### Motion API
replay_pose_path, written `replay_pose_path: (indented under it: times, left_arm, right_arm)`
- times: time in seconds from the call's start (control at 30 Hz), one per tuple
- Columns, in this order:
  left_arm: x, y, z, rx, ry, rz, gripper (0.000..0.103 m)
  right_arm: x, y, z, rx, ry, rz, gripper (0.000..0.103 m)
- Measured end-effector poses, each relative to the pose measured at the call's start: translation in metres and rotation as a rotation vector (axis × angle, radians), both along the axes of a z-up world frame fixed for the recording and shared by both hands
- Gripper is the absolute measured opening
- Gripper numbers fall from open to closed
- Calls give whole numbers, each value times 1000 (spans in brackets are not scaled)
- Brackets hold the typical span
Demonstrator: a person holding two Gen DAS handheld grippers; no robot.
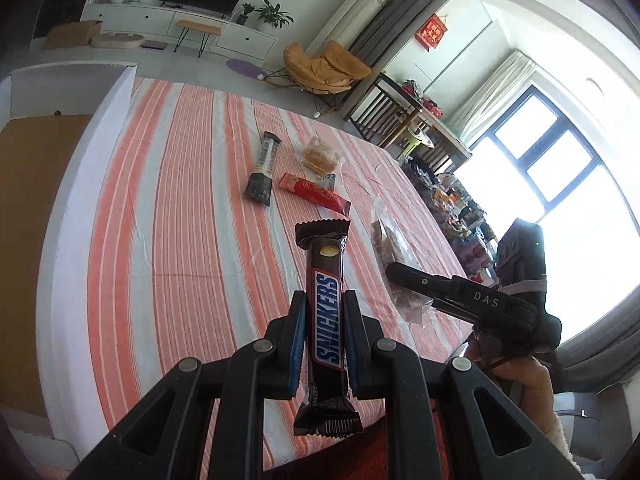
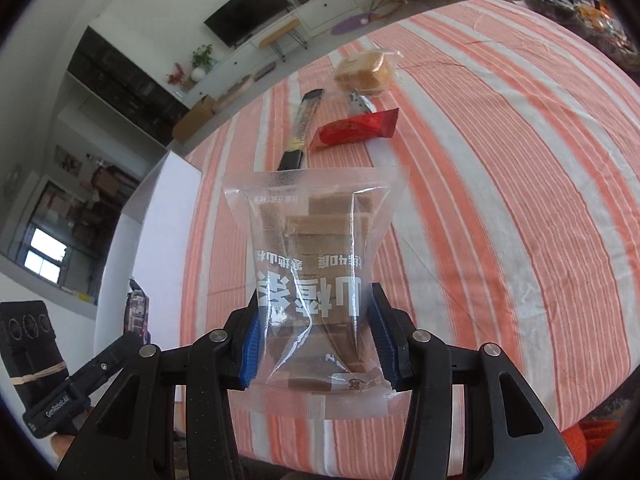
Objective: Organize snacks
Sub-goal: 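Carry both snacks over the box and open both tools to drop them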
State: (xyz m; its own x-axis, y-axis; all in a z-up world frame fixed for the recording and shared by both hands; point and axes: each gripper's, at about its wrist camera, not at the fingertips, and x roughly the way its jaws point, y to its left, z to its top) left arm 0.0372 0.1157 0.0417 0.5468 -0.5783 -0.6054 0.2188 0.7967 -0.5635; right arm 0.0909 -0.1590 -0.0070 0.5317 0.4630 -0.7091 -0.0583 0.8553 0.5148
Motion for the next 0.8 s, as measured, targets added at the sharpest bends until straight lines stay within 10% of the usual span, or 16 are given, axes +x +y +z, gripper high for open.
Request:
replay_pose_path:
  times: [0.2,0.4,0.47,0.5,0.57,0.8]
  left_arm:
    - [-30,110,42,54,-79,263,17]
    - [-36,205,23,225,-13,552,17]
    - [-41,225,9,296,14,649,35]
    - [-43,232,4,307,27,687,60]
    - [-52,244,-10,294,30,752,82]
    - [-46,206,-31,283,31,651,84]
  right_arm:
    - [5,107,61,39,-102,238,50]
    - [9,253,99,85,-163,536,58]
    - [14,291,97,86,-181,570,73]
    - [17,303,94,86,-177,574,78]
    - [22,315,89,81,-176,582,77]
    - [34,235,42,-132,-247,423,77]
